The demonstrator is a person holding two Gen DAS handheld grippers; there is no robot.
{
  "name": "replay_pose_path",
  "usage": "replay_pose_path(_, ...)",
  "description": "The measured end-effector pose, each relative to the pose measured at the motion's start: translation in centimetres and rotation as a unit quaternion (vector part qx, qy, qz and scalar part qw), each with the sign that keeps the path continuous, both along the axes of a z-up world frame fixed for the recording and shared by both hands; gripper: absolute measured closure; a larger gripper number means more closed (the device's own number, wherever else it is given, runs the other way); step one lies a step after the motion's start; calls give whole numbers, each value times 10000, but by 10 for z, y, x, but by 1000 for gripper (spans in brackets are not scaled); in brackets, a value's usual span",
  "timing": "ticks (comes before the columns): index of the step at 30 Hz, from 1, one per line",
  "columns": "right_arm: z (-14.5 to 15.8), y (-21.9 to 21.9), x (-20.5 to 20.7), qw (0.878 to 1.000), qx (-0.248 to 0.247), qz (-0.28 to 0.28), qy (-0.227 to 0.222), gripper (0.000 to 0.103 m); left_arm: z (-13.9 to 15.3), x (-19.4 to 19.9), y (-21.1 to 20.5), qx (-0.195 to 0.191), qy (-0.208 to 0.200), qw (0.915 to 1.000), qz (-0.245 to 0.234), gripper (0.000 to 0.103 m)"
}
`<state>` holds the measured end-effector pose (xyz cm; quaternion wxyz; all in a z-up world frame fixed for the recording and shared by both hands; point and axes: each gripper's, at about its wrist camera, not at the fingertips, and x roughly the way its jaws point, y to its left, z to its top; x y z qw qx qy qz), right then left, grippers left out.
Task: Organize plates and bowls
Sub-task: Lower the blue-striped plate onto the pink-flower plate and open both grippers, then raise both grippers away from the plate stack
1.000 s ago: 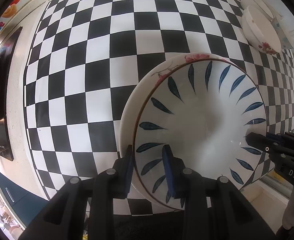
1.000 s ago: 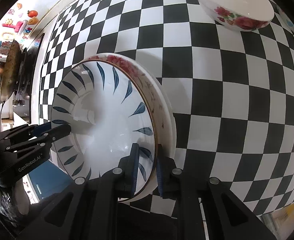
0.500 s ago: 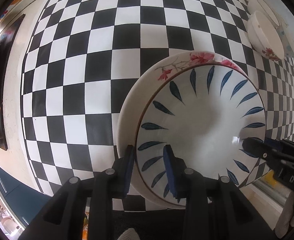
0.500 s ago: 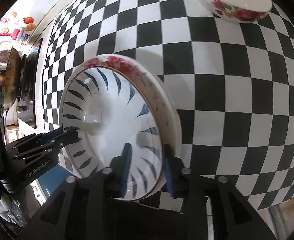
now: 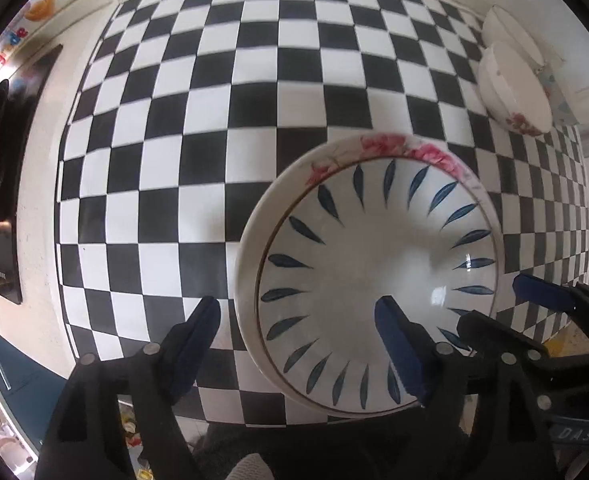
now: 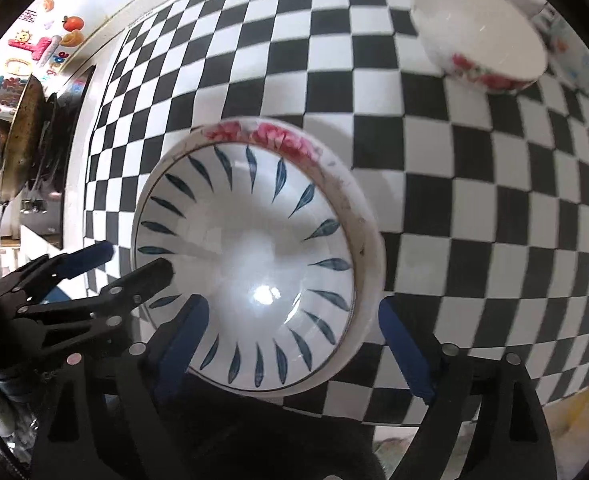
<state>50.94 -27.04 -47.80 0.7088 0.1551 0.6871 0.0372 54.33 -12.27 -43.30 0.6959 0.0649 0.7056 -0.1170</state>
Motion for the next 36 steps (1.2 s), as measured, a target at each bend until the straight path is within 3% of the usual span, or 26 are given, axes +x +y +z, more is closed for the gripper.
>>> replay_pose_path(8, 39, -6, -14, 9981, -515, -140, -301, 13, 38, -11, 4, 4, -394, 9992, 71, 20)
replay_pose_path(17, 140, 2, -54, 9914, -713, -264, -1069, 12, 132, -44, 0, 11, -1031, 9946, 92, 20)
replay_pose_path(25, 215, 3, -94, 9823, -859, -282, -1638, 12, 185, -79, 2, -128, -1313, 9911, 152, 20)
replay_pose_path(31, 239, -2, -116, 9794, -880, -210, -1806, 12, 209, -102, 0, -81, -1528, 9877, 317, 20)
replay_pose_path(36, 241, -8, -123, 9798, -836, -107, -1816, 12, 220, -111, -1, -76, -1633, 9855, 450, 20)
